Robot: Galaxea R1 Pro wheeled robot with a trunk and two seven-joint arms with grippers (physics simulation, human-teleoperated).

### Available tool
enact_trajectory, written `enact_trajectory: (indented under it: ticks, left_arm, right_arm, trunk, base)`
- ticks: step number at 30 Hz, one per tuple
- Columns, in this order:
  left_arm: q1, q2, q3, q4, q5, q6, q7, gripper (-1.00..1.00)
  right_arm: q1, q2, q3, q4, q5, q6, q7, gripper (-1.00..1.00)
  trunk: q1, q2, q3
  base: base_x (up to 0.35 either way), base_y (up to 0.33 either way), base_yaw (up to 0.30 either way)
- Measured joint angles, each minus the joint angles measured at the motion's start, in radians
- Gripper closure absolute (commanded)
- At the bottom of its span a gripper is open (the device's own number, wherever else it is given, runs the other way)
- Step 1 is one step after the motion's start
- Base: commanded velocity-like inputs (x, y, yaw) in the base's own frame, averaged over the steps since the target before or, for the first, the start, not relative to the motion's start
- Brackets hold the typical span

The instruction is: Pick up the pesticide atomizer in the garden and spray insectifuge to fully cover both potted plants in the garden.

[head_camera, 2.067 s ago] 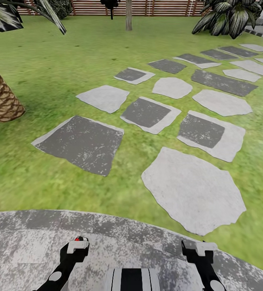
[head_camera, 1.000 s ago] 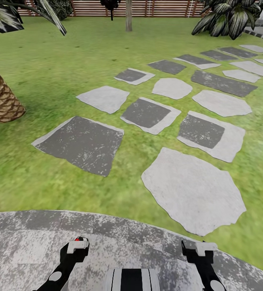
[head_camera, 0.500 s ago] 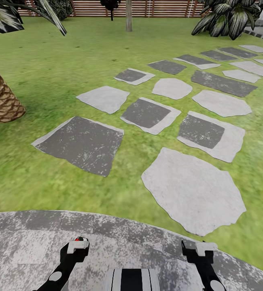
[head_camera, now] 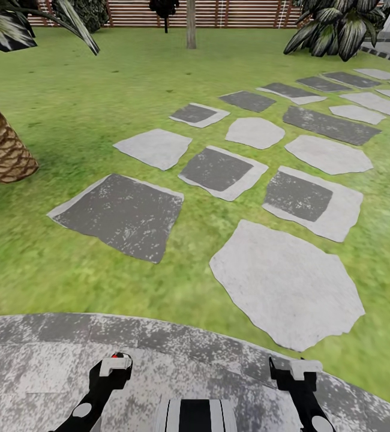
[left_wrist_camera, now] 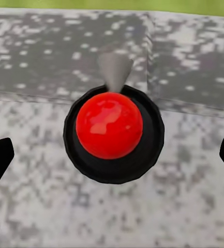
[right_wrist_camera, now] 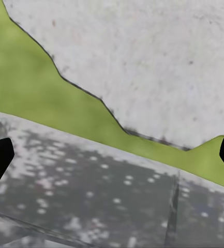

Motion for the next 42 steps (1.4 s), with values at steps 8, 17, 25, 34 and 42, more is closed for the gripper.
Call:
enact_trajectory:
  ticks: [8,17,25,34,42]
  left_arm:
    - [0.000,0.000,0.000,0.000,0.000,0.000,0.000,-1.00]
    - [0.000,0.000,0.000,0.001,0.000,0.000,-0.001,-1.00]
    - [0.000,0.000,-0.004,0.006,-0.002,0.000,-0.003,1.00]
    - [0.000,0.000,0.000,0.008,0.001,-0.001,-0.002,1.00]
    - [0.000,-0.001,0.000,0.008,0.001,-0.001,-0.002,1.00]
  right_arm:
    - [0.000,0.000,0.000,0.000,0.000,-0.001,0.000,-1.00]
    - [0.000,0.000,0.000,0.000,0.000,0.000,0.000,-1.00]
    - [0.000,0.000,0.000,0.000,0.000,0.000,0.000,-1.00]
    - [0.000,0.000,0.000,0.000,0.000,0.000,0.000,-1.00]
    - [0.000,0.000,0.000,0.000,0.000,0.000,0.000,-1.00]
  trunk:
    - [0.000,0.000,0.000]
    - [0.000,0.000,0.004]
    - [0.000,0.000,0.006]
    - [0.000,0.000,0.006]
    - [0.000,0.000,0.006]
  base:
    - [0.000,0.000,0.000]
    - [0.000,0.000,0.000]
    - [0.000,0.000,0.000]
    - [0.000,0.000,0.000]
    - [0.000,0.000,0.000]
